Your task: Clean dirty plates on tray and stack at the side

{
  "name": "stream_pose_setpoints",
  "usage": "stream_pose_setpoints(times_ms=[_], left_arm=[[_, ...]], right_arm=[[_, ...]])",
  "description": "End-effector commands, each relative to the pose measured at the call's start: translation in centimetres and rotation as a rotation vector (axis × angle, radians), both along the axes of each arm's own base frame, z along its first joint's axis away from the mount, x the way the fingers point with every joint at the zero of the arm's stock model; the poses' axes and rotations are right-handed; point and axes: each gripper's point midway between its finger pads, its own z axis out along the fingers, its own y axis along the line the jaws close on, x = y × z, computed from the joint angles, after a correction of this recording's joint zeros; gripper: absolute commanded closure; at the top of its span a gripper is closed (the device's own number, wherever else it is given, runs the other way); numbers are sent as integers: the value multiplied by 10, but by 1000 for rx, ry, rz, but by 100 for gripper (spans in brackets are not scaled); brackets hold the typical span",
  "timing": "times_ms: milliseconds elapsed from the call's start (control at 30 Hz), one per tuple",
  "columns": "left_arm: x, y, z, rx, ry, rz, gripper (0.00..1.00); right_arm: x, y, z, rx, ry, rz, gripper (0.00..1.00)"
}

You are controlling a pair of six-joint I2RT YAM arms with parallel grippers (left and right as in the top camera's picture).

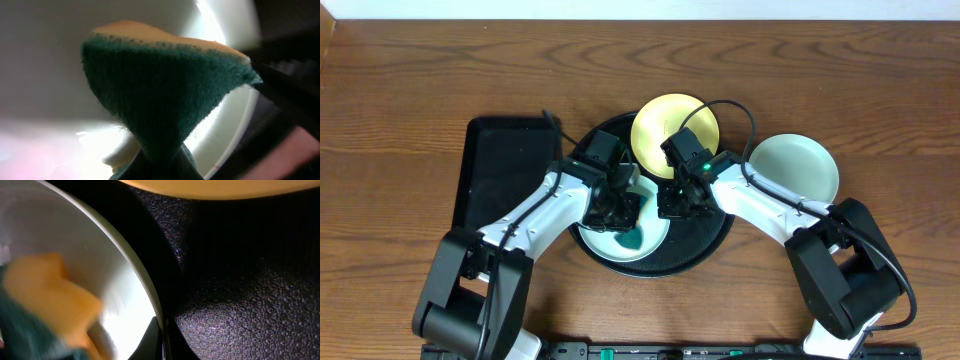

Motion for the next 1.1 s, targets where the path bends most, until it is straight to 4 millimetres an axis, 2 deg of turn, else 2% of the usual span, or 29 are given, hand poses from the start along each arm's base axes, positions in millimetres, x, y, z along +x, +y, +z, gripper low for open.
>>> stream_pose_setpoints(times_ms=[0,167,300,400,467,567,667,733,867,933,1000,1067], left_arm=[[-2,5,-7,27,9,7,93],[11,68,-21,389,-16,364,93],[13,87,-20,486,-42,448,93],[11,86,-21,479,-29,443,92],[8,76,-21,427,-6,393,93],[1,41,-18,240,20,184,93],[-11,1,-4,-12,36,-38,93],[-17,-14,4,-117,34,-118,92],[-10,-15,4,-116,-5,-126,93],[-2,-9,-1,-62,-20,-79,93],[7,9,-9,57,-25,34,93],[15,37,-17,223,-40,186,93]], right_arm=[[9,-6,-1,-20,-17,-14,99],[9,-7,-2,-22,-14,-15,99],[9,-7,-2,-22,-14,-15,99],[9,-7,-2,-22,-14,-15,99],[9,-7,-2,-22,-14,-15,99],[8,-7,-2,-22,-14,-14,99],[8,-7,-2,-23,-12,-15,99],[9,-8,-2,-23,-10,-19,99],[9,-8,-1,-17,-7,-19,99],[9,-8,-2,-18,-7,-19,99],[9,-8,-2,-18,-7,-19,99],[9,-8,-2,-18,-7,-19,99]])
